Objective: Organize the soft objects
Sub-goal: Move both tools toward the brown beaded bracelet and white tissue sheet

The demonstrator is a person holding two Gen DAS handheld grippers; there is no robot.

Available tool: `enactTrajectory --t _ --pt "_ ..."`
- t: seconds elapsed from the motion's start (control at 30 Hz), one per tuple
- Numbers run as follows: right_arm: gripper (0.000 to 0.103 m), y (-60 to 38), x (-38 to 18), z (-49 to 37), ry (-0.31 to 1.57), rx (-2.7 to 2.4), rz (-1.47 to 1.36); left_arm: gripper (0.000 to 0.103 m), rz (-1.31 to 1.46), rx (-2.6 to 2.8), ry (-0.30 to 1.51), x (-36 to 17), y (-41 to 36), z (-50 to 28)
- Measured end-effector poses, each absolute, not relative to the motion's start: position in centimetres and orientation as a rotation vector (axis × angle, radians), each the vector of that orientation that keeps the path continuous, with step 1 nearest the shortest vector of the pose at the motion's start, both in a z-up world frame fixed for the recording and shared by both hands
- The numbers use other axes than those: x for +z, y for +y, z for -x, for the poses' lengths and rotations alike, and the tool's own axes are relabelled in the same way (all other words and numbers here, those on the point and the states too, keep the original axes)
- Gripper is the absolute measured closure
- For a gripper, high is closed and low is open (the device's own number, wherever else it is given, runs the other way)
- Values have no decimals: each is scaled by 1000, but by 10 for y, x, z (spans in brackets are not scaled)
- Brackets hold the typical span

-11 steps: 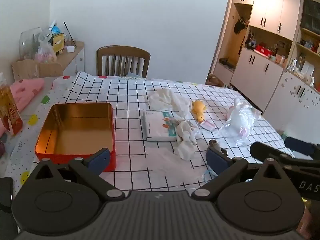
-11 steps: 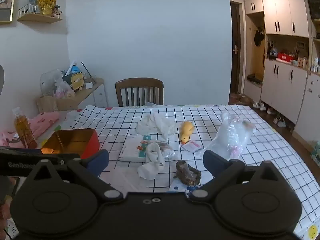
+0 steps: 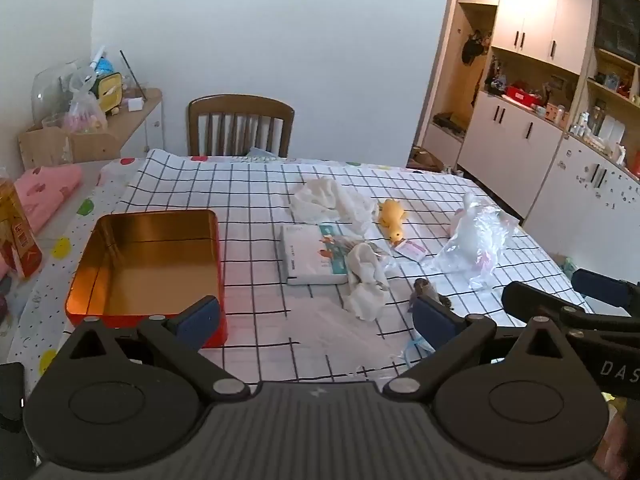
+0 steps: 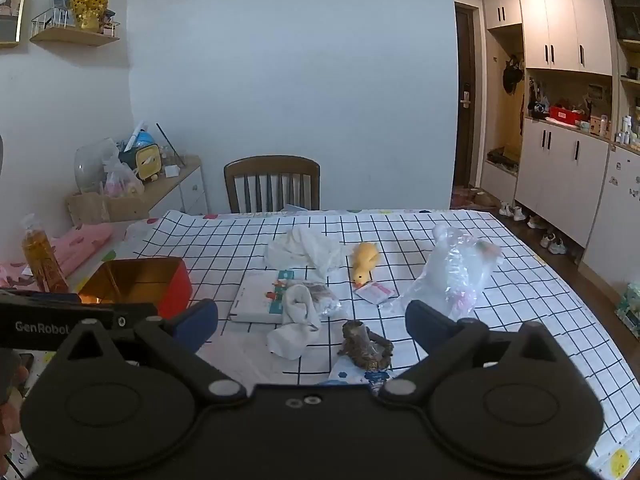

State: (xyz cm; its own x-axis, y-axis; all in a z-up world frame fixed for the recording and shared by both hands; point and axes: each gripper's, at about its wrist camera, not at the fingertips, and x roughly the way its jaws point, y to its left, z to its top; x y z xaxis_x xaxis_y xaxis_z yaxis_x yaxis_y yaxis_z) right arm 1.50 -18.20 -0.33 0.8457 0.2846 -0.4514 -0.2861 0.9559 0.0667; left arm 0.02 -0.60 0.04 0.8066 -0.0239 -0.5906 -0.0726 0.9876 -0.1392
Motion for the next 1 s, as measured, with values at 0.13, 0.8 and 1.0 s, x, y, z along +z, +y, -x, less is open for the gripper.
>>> enactTrajectory --t 0.13,0.8,1.0 --pt "3 -184 -1 -13 466 298 10 0 149 15 626 1 -10 0" --pt "4 -195 -3 -14 470 252 14 0 161 -11 627 1 -15 -2" --pt "4 -196 -3 -13 471 247 24 0 164 -19 625 1 -14 -1"
